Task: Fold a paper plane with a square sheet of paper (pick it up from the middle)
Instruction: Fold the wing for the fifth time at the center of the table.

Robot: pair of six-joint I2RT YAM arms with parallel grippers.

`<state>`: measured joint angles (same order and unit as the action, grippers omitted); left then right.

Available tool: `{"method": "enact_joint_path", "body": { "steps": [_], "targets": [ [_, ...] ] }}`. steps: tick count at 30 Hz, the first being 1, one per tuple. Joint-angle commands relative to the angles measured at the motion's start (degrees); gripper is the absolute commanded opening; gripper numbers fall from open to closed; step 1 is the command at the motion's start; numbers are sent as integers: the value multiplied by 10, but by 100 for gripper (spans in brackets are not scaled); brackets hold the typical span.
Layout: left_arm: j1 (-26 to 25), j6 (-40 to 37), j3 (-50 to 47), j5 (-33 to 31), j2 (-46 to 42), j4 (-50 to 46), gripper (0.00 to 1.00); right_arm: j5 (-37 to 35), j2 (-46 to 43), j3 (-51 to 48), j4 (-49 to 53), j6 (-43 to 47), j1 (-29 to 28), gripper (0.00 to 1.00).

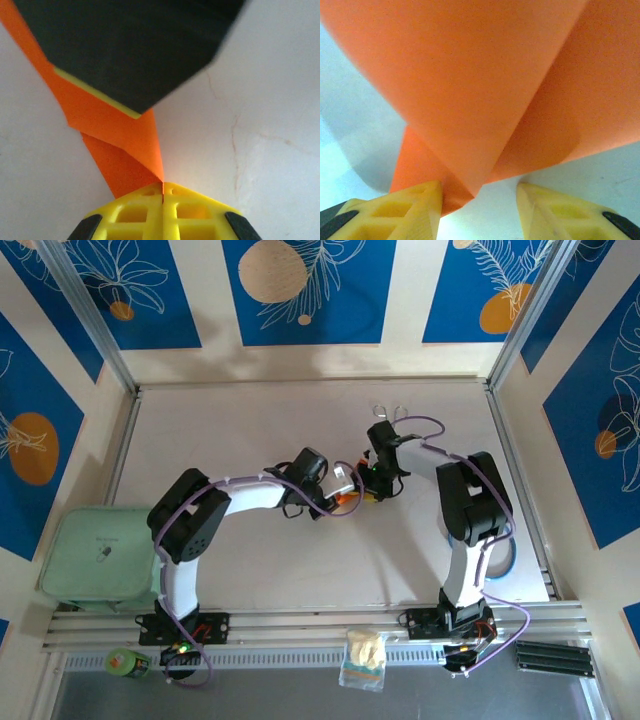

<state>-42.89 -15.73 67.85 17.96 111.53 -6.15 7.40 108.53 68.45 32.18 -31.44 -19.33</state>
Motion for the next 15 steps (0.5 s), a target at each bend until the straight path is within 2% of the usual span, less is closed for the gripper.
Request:
{"method": "enact_joint_path", "body": {
  "steps": [1,5,15],
  "targets": [
    [0,81,30,41,7,-43,4,29,-40,-37,-56,36,23,48],
    [6,167,26,86,5,-44,4,60,-73,-77,-98,41,45,52],
    [14,320,12,139,13,-13,3,100,-112,-130,-159,45,56,59]
  ]
}}
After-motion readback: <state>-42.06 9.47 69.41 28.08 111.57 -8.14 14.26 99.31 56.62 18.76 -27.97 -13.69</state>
